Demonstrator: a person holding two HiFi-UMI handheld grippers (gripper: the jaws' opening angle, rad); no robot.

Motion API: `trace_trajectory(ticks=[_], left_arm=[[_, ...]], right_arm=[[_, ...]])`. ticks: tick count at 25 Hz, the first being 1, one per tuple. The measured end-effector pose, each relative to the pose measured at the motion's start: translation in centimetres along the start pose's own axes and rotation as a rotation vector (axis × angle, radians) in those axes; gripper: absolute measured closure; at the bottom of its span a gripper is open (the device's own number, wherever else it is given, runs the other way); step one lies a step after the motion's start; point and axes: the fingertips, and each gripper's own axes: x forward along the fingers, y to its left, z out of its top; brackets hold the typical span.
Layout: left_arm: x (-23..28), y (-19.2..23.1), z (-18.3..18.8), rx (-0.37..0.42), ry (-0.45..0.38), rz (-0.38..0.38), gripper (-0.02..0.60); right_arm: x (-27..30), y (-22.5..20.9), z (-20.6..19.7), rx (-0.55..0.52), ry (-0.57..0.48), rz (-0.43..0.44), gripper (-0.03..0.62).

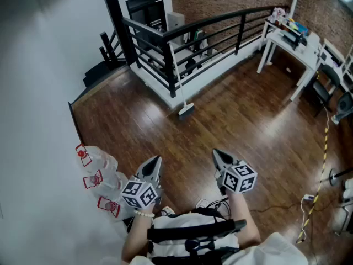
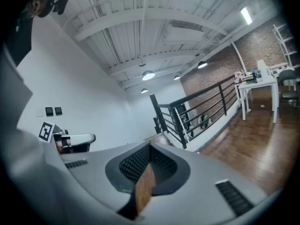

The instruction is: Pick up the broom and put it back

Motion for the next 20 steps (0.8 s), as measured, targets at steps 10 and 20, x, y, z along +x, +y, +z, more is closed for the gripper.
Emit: trace_trajectory(ticks=[10, 20], left_arm=[[4.0, -5.3, -1.4, 0.025, 0.012, 0.013, 0.584], [8.5, -7.0, -0.7, 0.060, 0.015, 0.017, 0.584]], right_arm=[[-3.8, -6.0, 0.4, 0.020, -0.008, 0.009, 0.588], [-4.4, -11.0, 1.4, 0.017, -0.032, -0.022, 0.588]])
